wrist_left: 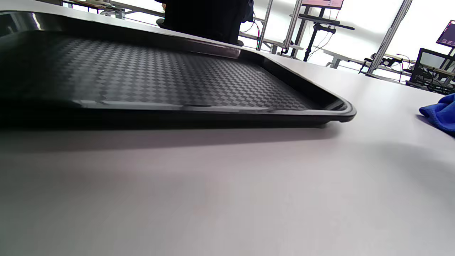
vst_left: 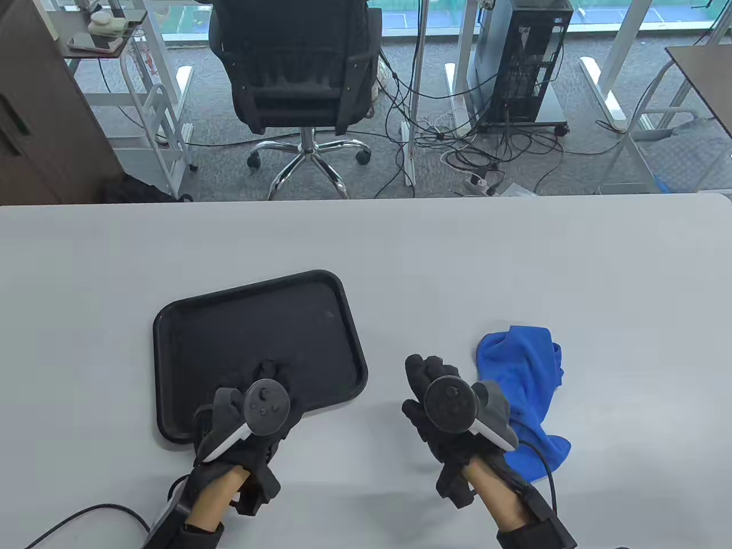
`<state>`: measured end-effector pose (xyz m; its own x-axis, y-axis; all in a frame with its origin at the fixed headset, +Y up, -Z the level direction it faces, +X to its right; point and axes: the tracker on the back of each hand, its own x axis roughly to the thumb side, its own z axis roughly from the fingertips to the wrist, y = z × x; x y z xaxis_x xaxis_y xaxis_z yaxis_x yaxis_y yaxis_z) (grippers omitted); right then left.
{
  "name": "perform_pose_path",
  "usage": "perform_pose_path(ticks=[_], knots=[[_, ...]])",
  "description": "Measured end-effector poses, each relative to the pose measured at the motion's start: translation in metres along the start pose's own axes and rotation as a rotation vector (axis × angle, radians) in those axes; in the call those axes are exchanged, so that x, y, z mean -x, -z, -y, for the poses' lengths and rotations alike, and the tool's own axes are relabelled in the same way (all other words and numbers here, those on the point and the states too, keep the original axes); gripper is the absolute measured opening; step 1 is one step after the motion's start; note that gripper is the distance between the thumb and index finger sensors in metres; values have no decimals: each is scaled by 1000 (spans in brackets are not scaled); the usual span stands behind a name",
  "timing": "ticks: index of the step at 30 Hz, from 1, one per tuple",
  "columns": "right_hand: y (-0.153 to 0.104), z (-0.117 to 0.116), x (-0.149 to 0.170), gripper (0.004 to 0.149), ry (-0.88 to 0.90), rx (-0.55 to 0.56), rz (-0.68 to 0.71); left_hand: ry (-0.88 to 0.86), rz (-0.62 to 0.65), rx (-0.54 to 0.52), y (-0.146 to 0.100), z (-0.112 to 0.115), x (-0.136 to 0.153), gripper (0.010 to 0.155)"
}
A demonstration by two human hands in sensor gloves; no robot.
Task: Wipe the tray with a rectangular towel
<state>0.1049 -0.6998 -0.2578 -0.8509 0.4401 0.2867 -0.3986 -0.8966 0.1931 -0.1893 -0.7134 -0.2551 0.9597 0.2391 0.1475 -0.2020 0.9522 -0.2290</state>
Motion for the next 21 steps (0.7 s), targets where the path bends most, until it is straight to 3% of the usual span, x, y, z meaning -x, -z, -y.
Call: perform_pose_path(ticks=[13, 21], knots=[[0, -1, 0, 69, 1, -8, -3, 4, 0, 17, 1, 4, -1, 72], [1, -1, 1, 69, 13, -3, 11, -52, -73, -101, -1, -17, 16, 71]])
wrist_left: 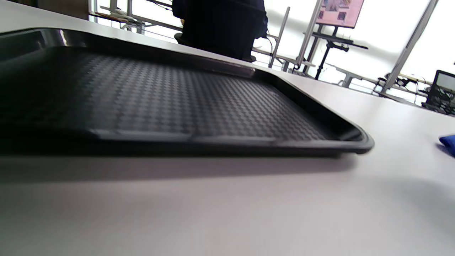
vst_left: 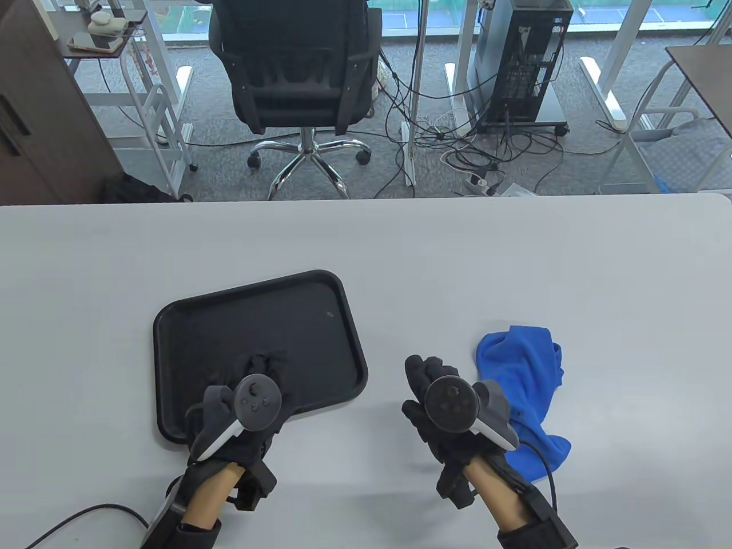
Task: Wipe the tray with a rectangular towel
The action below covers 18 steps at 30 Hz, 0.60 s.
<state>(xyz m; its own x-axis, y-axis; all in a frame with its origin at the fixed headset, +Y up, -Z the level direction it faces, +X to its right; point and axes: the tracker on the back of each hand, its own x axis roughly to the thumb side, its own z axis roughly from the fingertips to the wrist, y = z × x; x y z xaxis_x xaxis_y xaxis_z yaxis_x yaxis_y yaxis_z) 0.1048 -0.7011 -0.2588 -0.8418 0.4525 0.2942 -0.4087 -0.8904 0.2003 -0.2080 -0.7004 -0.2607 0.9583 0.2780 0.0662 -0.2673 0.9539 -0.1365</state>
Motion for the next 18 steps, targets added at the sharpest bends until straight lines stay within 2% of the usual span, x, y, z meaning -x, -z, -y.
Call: perform_pose_path(ticks=[5, 8, 11, 18], knots=[[0, 1, 0, 69, 15, 6, 11, -78, -126, -69, 14, -19, 35, 72], [-1, 3, -1, 69, 38, 13, 16, -61, -284, -92, 31, -23, 73, 72], [-2, 4, -3, 69, 50, 18, 24, -7, -439, -58, 45, -22, 110, 73], [-1, 2, -2, 69, 61, -4, 26, 168, -648, 50, 64, -14, 156, 77]])
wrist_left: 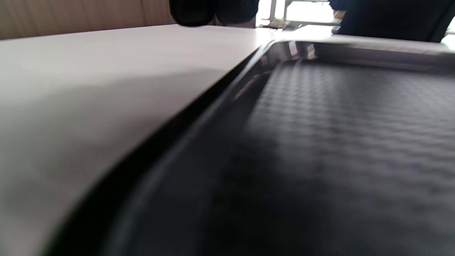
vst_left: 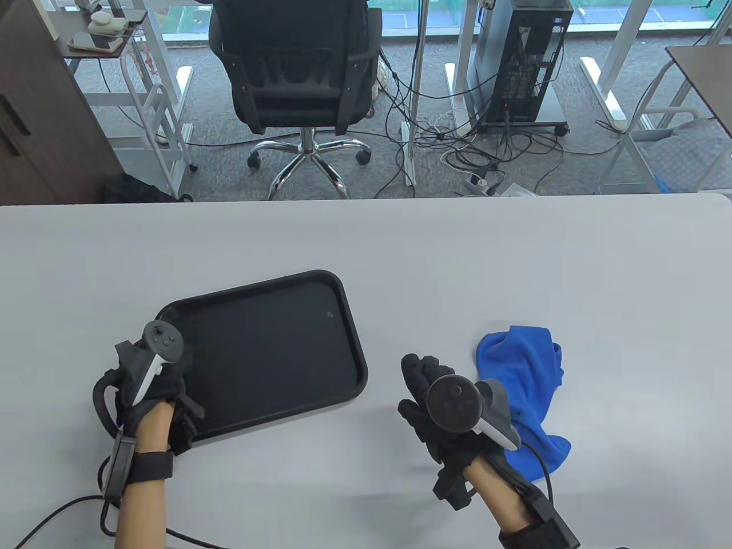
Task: Wipe the tray with a rectangular towel
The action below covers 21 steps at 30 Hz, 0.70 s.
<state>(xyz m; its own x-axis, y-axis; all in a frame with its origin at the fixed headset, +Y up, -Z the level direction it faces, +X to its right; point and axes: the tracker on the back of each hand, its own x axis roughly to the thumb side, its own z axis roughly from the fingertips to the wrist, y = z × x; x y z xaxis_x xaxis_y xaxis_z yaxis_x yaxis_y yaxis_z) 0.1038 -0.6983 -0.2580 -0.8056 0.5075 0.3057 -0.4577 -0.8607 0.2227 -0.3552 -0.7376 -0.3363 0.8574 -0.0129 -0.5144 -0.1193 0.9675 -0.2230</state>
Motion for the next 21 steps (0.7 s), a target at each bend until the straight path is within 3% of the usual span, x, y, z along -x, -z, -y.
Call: perform_pose_path(ticks=[9, 12, 15, 21], knots=[[4, -1, 8, 68, 8, -13, -23, 160, -89, 127, 24, 21, 1, 79], [5, -1, 10, 68, 8, -14, -30, 197, -108, 156, 27, 23, -2, 71], [4, -1, 10, 68, 10, -15, -31, 180, -103, 194, 30, 26, -1, 64], [4, -1, 9, 68, 14, -19, -26, 106, -59, 234, 29, 31, 5, 65]])
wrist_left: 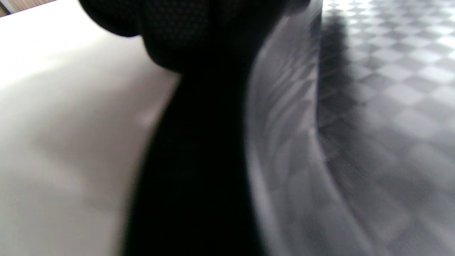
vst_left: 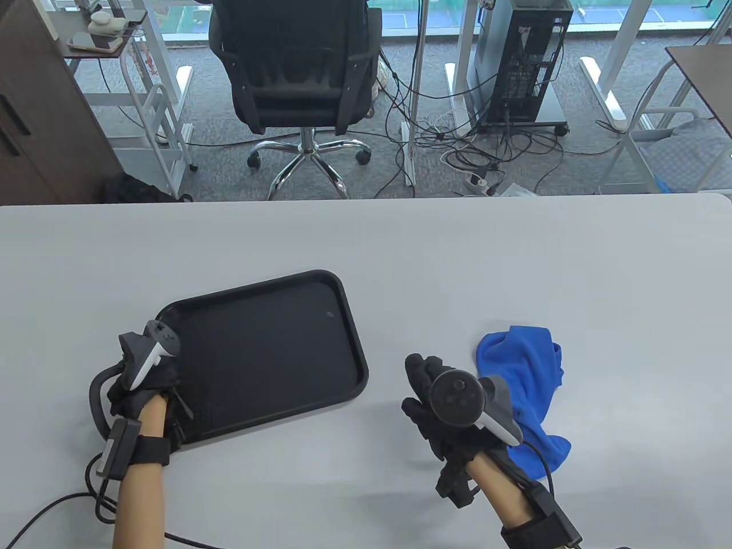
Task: Wipe the tray with a rectangular towel
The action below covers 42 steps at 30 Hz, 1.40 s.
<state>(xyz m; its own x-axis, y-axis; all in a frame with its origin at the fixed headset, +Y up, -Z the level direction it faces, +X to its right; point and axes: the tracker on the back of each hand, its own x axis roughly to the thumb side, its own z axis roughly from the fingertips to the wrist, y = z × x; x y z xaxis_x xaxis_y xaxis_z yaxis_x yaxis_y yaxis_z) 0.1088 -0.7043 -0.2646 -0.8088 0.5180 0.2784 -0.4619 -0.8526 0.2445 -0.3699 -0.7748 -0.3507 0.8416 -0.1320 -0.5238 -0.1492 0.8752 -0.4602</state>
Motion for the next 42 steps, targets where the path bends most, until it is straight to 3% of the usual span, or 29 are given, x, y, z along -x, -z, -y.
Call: perform_pose_path(ticks=[7, 19, 33, 42], knots=[[-1, 0, 0, 68, 3, 2, 0, 65, 101, 3, -16, 10, -16, 67], [-3, -2, -5, 68, 0, -9, 15, 72, 345, -19, -67, 34, -66, 68], [-6, -3, -7, 68, 2, -13, 21, 115, 468, -21, -104, 52, -96, 68], [-6, -4, -8, 68, -1, -17, 19, 124, 520, -26, -116, 57, -101, 68]])
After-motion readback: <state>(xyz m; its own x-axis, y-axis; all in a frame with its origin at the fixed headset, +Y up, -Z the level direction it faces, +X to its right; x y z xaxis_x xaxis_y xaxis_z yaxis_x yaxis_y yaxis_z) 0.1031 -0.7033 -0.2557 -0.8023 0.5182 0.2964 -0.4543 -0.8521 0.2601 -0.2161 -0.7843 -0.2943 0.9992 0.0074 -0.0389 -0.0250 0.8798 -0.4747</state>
